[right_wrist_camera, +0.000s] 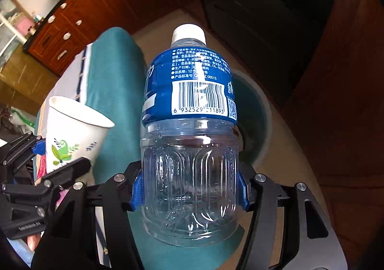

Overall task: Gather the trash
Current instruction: 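Grasp the paper cup with the left tool while the right tool grasps the water bottle, then carry cup and bottle over the teal bin and open both tools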

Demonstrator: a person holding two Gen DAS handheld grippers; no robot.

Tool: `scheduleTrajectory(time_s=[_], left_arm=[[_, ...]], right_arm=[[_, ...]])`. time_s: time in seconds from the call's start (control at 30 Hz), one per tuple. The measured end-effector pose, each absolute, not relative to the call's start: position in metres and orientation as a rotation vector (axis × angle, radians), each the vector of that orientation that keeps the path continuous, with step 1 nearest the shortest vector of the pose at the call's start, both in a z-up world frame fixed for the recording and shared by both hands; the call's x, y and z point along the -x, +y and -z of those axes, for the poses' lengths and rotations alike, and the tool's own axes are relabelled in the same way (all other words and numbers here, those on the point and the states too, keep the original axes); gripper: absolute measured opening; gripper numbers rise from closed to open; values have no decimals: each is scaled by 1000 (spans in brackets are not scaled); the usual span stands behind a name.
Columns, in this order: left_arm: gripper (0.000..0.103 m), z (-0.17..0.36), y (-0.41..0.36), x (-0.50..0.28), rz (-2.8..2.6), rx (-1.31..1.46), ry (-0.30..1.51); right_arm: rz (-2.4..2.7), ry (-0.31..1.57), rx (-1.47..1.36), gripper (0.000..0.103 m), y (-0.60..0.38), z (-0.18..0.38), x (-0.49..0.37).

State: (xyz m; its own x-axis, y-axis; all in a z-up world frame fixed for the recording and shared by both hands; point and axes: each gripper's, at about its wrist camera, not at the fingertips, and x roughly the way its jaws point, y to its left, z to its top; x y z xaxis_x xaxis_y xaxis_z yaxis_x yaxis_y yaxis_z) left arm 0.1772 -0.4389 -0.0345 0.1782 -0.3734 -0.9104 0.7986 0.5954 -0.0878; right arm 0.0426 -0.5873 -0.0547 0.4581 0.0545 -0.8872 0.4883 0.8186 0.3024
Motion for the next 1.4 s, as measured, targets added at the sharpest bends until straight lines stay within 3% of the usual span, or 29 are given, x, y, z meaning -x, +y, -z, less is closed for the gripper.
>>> scheduleTrajectory(time_s=[0.33, 0.77, 0.87, 0.93, 1.03, 1.4], left_arm=[[57, 100, -496, -185, 874, -563, 1216], [57, 132, -517, -199, 875, -573, 1280], [61, 138, -520, -197, 877, -590, 1286], [63, 143, -523, -199, 875, -609, 1282], [71, 145, -528, -200, 883, -624, 1277], [84, 124, -516, -187, 878, -630, 1243]], right_arm=[[283, 1150, -664, 56, -612, 108, -70], [259, 1211, -698, 58, -615, 142, -97], [254, 1210, -713, 66, -615, 144, -99], [248, 1198, -727, 79, -616, 143, -98], [234, 1196, -750, 84, -615, 141, -98], [249, 1197, -789, 90, -608, 125, -78]])
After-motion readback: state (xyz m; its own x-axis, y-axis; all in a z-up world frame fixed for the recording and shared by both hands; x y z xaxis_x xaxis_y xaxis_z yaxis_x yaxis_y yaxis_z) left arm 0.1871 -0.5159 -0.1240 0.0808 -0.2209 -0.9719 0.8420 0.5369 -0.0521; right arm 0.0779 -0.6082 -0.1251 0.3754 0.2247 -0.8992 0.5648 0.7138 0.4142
